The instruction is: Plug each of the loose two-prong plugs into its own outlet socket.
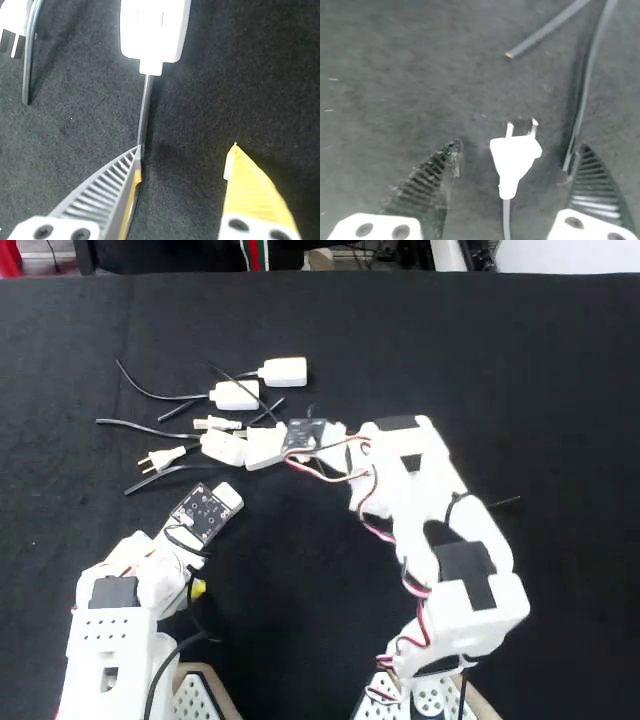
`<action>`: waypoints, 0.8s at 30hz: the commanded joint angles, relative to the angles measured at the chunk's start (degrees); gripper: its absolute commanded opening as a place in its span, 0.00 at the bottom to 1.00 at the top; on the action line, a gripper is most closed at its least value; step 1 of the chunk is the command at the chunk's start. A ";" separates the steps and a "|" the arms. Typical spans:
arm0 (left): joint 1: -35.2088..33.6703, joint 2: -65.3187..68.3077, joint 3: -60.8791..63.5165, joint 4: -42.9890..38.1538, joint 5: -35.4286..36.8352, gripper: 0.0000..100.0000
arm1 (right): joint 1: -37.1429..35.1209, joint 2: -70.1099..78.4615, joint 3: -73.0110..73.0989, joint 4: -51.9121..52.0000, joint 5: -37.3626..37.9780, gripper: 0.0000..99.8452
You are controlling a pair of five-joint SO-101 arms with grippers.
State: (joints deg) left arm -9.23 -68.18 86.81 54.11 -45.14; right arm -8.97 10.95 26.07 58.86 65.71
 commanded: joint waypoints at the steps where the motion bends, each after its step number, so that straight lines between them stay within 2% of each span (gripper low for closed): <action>1: -0.04 -0.53 -0.13 -0.62 -0.53 0.27 | 2.11 1.63 -0.84 -1.49 2.90 0.34; 5: -0.04 -0.53 -0.13 -0.62 -0.53 0.27 | 2.37 2.77 -1.27 -1.49 5.19 0.31; 11: -0.04 -0.53 -0.13 -0.62 -0.53 0.27 | 2.46 2.24 -1.98 -1.58 6.15 0.02; 19: -0.04 -0.53 -0.13 -0.62 -0.53 0.27 | 2.02 -4.26 -1.98 -1.41 6.33 0.01; 24: 0.04 -0.53 -0.13 -0.62 -0.53 0.27 | -3.60 -8.84 -3.65 5.63 12.57 0.01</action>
State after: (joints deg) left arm -9.23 -68.18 86.81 54.11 -45.14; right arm -8.62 6.11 25.98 60.53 75.56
